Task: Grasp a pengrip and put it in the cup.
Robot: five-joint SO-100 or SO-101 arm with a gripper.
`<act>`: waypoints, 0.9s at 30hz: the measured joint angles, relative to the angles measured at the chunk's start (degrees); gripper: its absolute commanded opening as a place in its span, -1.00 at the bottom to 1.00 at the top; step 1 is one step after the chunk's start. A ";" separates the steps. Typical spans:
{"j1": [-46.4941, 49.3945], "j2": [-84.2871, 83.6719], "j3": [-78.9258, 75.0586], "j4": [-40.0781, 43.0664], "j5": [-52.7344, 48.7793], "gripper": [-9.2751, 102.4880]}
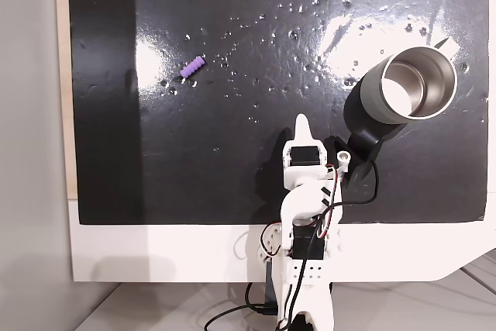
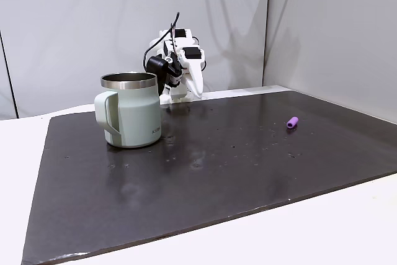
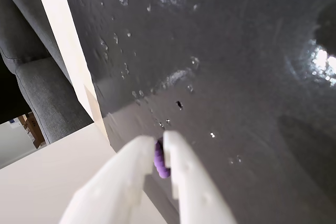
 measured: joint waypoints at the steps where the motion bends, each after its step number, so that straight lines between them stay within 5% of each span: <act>1: 0.00 0.00 0.00 0.00 0.00 -0.83; 14: -1.85 -2.99 -5.10 0.79 -4.39 -0.83; 27: -5.63 -47.02 -47.11 8.53 -5.36 -0.83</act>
